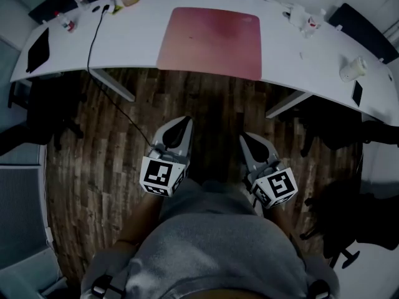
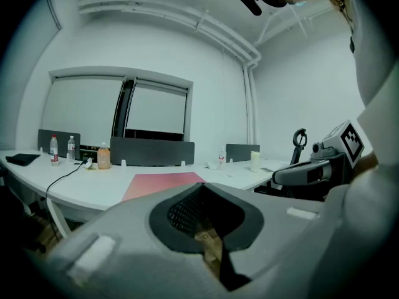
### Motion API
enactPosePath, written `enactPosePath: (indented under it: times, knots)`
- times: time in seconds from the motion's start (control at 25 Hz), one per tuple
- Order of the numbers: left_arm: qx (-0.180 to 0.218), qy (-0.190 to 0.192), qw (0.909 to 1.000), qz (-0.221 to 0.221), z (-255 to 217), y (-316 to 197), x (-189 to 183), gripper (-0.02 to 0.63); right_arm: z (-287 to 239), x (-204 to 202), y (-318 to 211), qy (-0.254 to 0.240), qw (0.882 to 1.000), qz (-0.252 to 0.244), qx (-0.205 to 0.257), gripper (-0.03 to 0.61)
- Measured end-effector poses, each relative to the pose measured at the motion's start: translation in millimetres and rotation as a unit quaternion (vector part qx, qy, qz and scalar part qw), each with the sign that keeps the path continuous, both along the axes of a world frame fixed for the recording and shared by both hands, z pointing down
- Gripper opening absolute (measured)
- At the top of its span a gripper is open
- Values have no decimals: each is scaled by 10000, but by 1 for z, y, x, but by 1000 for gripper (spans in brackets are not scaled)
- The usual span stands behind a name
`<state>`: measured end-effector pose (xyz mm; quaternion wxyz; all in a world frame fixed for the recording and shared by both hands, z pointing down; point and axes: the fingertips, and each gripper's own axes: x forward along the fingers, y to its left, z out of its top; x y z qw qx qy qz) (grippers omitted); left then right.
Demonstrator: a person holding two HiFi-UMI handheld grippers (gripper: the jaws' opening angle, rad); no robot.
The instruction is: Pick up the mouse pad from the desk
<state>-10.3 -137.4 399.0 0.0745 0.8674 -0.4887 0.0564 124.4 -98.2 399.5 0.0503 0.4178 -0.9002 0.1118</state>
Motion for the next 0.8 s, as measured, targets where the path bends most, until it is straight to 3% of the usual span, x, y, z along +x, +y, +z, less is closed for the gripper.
enactPosePath:
  times: [0.28, 0.48, 0.6, 0.68, 0.8]
  knots:
    - [-79, -279, 9996, 64, 10, -33, -21, 3, 7, 5, -45, 440, 9986, 156, 232, 2]
    - [-129, -796, 9966, 196, 27, -64, -35, 3, 23, 3, -69, 1080, 9936, 76, 308, 2]
    - [-121, -1277, 9914, 276, 40, -94, -41, 3, 40, -1, -94, 1876, 9809, -294, 434, 6]
    - [-166, -1643, 9855, 393, 52, -113, -42, 49, 55, -2, -109, 2358, 9693, -544, 440, 92]
    - [-85, -2289, 9715, 600, 70, -137, -47, 107, 79, 2, -138, 3092, 9475, -612, 538, 115]
